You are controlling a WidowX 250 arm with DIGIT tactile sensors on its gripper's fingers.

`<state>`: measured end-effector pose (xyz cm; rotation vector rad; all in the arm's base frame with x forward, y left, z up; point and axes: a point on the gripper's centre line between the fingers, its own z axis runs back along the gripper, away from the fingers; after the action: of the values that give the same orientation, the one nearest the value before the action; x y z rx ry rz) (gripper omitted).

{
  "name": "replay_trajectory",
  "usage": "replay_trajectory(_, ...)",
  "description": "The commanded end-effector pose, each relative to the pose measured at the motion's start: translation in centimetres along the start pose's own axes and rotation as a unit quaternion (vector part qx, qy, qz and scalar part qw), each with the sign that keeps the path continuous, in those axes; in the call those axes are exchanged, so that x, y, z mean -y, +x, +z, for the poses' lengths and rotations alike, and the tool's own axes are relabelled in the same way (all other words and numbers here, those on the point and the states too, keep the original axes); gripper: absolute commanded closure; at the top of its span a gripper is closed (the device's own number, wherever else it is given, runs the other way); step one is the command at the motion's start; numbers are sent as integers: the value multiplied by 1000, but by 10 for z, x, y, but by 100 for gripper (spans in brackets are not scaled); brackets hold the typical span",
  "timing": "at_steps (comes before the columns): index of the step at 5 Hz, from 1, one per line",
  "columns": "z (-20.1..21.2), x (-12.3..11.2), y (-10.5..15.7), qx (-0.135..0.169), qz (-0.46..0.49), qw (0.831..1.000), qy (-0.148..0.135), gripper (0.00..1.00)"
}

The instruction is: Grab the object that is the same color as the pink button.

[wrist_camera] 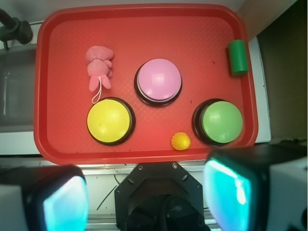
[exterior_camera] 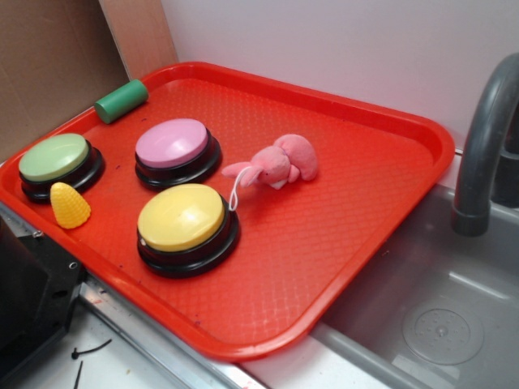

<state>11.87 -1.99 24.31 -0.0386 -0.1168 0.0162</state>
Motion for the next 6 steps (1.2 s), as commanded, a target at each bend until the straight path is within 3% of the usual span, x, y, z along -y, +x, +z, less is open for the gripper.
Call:
replay_trajectory(1,0,0,0,0,0,1000,0,0)
replay_trajectory(4,-53,4,66,11,-2,1000,16,0)
replay_trajectory(5,-74,9,82,3,9,1000,-8,0)
replay_trajectory(6,-89,19,95,-1,20,1000,-12,0)
